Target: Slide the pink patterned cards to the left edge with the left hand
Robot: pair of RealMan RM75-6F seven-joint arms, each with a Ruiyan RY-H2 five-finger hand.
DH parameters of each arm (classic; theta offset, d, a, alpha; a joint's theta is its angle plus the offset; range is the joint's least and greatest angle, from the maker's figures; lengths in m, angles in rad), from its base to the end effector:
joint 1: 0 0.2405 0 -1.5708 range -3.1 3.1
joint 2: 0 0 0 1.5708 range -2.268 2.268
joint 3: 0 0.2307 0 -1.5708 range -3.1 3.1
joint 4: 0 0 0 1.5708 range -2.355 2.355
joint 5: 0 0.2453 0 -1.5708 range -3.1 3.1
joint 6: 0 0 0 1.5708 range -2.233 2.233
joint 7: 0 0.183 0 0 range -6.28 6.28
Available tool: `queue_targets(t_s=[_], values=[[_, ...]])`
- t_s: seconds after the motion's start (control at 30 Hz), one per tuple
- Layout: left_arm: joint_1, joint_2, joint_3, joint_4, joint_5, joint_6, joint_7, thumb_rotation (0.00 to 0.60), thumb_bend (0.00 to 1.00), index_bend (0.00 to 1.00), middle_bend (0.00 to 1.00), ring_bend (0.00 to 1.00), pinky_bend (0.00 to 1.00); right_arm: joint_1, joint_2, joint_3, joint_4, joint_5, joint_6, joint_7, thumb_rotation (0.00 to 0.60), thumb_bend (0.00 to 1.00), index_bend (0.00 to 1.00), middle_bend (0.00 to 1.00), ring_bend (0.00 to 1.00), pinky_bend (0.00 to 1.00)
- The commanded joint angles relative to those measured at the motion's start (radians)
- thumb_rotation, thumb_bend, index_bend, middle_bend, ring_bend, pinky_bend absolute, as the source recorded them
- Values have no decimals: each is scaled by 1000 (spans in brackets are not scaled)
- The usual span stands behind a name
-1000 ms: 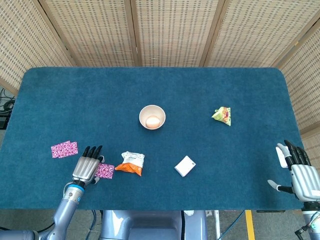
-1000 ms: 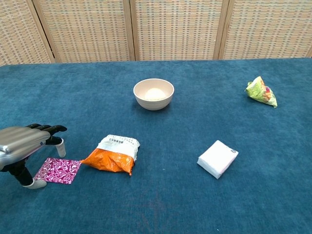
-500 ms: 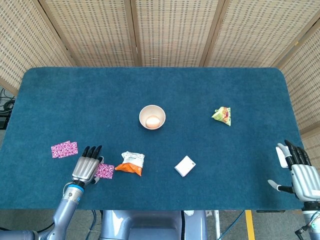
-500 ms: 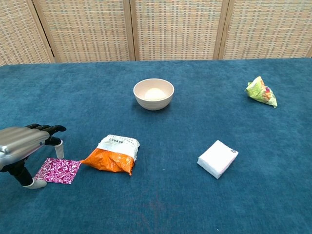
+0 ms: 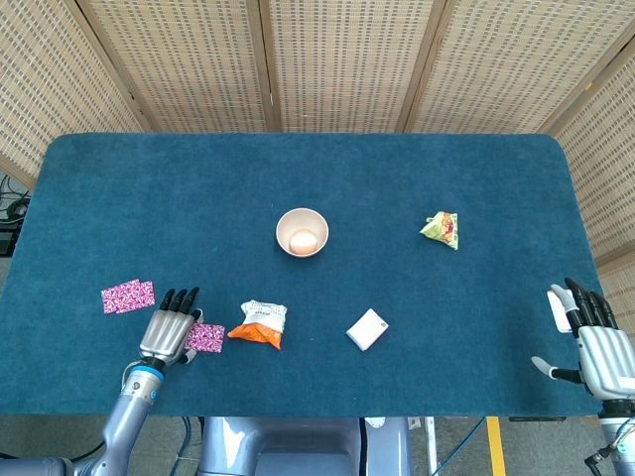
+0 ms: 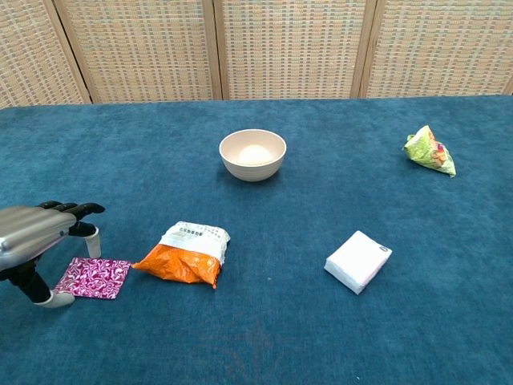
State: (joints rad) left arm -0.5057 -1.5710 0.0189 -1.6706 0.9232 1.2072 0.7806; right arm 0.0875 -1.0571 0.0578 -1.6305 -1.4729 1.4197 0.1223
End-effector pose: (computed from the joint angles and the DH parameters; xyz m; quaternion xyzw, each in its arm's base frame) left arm -0.2014 0.2605 -0.0812 -0.7448 -0.3968 -0.1971 0.4991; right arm -0.3128 -0.2237 0.1259 0.5784 -0.4325 0.3930 0.5692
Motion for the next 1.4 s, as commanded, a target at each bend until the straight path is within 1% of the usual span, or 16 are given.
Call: queue_targets(t_s=[0.03, 0.33, 0.57, 0.97, 1.2, 1.4], values=[[1, 3, -1, -1, 0, 1, 0, 600, 278, 434, 0, 0, 0, 0, 0, 0, -1, -1, 1, -1, 600, 53, 0, 0, 0, 0], [6, 20, -8, -4, 2, 7, -7, 600, 279, 435, 0, 0, 0, -1, 1, 0, -4, 1, 0, -4, 600, 53, 0, 0, 0, 0], [12, 55, -32, -6, -12, 16, -29, 600, 276, 435, 0, 0, 0, -1, 1, 0, -3, 1, -1, -4, 600, 53, 0, 0, 0, 0], [18, 123, -105, 36, -70, 15, -102, 600, 253, 435, 0, 0, 0, 0, -3, 0, -5, 3, -1, -15, 600, 53, 0, 0, 0, 0], [16, 149, -150, 85, -135, 1, -129, 600, 252, 435, 0, 0, 0, 1, -3, 1, -5, 5, -4, -16, 600, 53, 0, 0, 0, 0], [15, 156, -167, 139, -194, -23, -138, 600, 244, 435, 0, 0, 0, 0, -3, 0, -6, 6, -5, -18, 600, 53, 0, 0, 0, 0]])
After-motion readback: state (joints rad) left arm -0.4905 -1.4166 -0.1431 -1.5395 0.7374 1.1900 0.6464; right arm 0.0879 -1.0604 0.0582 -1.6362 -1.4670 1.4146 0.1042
